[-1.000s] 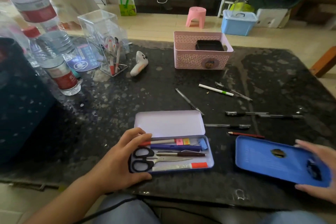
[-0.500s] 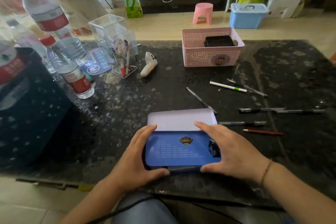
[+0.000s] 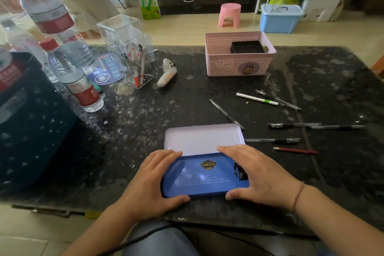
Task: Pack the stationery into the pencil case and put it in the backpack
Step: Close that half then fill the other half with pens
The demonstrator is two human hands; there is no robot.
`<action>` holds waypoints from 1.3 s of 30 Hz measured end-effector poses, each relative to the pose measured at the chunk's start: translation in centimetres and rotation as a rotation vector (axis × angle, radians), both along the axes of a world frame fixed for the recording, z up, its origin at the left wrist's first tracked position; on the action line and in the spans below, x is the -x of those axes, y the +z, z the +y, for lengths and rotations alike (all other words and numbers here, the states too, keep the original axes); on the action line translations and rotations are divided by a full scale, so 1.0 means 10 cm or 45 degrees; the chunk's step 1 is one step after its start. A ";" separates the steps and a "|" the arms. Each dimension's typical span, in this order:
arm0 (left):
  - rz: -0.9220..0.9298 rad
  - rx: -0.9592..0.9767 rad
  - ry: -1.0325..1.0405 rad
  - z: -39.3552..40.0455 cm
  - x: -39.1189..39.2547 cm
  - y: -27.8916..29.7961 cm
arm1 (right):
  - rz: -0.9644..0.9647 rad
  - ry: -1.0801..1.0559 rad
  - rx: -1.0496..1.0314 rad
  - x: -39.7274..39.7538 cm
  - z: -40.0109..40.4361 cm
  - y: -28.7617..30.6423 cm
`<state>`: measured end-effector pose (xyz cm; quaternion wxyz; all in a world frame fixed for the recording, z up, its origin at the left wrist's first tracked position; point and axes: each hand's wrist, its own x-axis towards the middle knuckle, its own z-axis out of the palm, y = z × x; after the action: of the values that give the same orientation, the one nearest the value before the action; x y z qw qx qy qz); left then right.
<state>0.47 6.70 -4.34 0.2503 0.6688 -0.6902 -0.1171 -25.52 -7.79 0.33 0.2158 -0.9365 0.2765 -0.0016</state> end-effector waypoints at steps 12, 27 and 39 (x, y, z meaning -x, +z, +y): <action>-0.617 -0.092 0.015 -0.37 0.61 0.05 | -0.012 0.018 0.296 -0.08 0.05 -0.33; -0.599 -0.176 0.049 -0.20 0.37 0.13 | -0.010 -0.677 0.306 0.72 -0.86 -0.16; -0.175 -0.201 0.138 0.12 0.07 0.12 | -0.333 -0.596 0.550 0.43 -0.70 0.14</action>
<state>-0.26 7.89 -3.16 0.1548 0.7291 -0.6573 -0.1112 -29.77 -14.78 1.73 0.0400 -0.8635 0.4473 -0.2295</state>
